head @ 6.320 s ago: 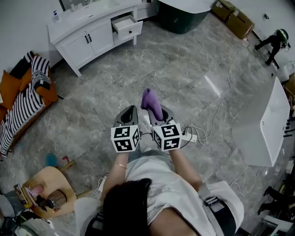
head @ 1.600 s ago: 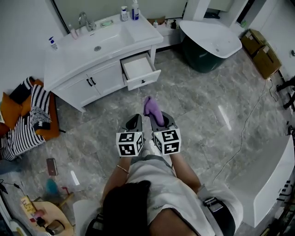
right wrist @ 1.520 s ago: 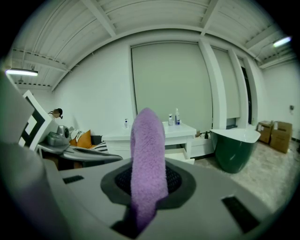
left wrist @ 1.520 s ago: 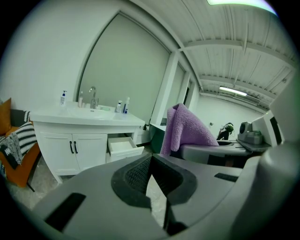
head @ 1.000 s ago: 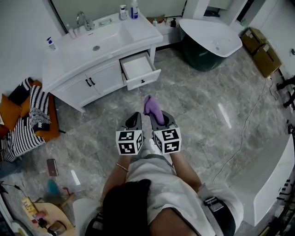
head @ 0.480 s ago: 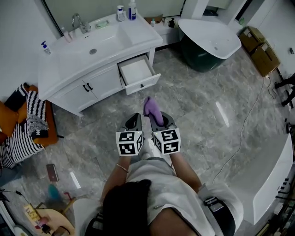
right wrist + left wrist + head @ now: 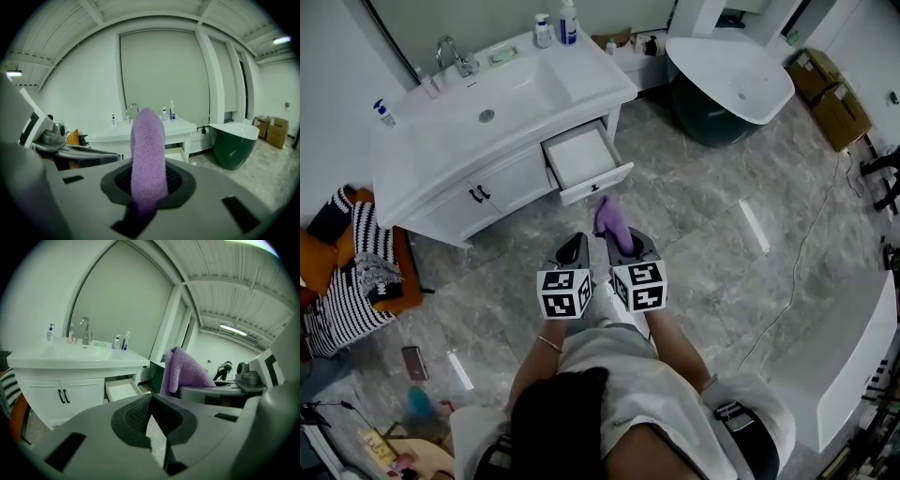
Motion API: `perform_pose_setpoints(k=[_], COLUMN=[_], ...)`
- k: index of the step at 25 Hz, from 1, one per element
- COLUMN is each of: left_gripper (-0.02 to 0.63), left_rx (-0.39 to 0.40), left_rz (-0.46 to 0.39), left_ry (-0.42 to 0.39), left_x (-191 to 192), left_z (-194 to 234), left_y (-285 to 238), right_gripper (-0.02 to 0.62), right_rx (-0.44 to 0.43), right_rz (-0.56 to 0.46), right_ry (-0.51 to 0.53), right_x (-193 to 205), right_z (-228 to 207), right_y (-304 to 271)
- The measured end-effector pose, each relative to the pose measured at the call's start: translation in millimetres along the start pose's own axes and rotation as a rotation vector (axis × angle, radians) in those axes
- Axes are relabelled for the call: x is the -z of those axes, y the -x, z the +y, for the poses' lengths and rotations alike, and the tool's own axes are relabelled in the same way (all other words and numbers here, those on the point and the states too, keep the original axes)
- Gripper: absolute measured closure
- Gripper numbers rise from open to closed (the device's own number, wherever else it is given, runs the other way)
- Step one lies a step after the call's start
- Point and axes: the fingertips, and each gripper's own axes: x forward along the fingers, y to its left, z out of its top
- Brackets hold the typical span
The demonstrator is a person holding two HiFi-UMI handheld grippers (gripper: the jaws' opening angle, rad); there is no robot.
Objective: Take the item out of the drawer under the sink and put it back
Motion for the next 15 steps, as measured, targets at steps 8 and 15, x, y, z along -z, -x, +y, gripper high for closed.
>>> perform_pose_setpoints(k=[8,15], left_gripper=[0.603,0.603], left_rx=[-0.001,0.025], left_rz=[0.007,-0.002], left_ry=[0.016,0.001], left_x=[-23.0,-48.7], left_z=[40.3,69.9], left_y=[-23.1,-43.8], right_gripper=[0.522,0.522], right_rx=[0.019,0.054], right_rz=[0.019,0.026], right_ry=[0.002,-0.012], right_x=[-20.4,-36.6], right_z=[2.9,3.9], right_y=[-41.9,-77.1])
